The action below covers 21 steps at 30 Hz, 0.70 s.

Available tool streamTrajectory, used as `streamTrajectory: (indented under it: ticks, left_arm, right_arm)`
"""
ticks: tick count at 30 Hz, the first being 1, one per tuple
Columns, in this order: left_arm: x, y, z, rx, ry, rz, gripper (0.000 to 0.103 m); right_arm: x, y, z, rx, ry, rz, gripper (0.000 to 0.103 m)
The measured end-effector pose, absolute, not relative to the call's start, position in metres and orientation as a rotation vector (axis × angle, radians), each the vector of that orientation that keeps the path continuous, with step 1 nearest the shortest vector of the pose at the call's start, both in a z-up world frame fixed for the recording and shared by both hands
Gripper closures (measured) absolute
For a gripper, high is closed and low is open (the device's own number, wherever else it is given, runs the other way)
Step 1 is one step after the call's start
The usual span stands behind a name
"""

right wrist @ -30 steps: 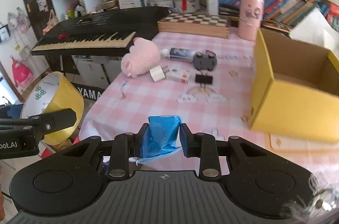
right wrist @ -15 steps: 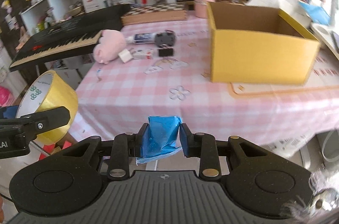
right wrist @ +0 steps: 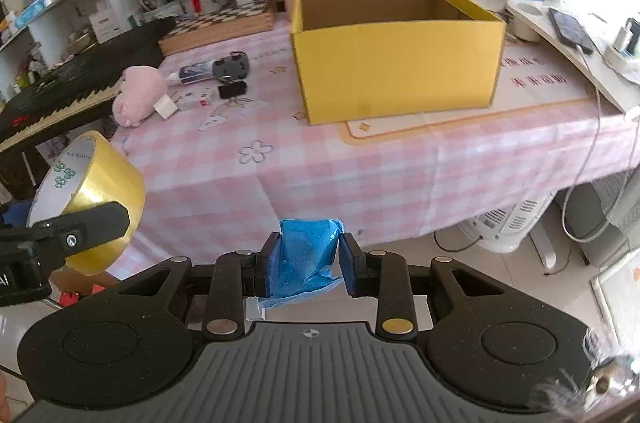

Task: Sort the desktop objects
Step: 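Lift the tape roll and blue cloth and carry both toward the yellow box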

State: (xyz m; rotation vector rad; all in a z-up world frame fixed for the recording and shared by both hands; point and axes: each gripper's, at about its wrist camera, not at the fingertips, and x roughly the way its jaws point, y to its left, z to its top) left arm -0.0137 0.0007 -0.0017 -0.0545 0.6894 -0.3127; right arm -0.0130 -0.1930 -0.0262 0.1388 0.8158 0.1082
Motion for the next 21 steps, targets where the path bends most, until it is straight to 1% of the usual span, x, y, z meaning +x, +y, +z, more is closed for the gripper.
streamTrajectory:
  ticks: [21]
  left_arm:
    - [0.005, -0.029, 0.002, -0.018, 0.678, -0.405, 0.012]
  right_arm:
    - [-0.013, -0.225, -0.022, 0.183, 0.805, 0.002, 0.075]
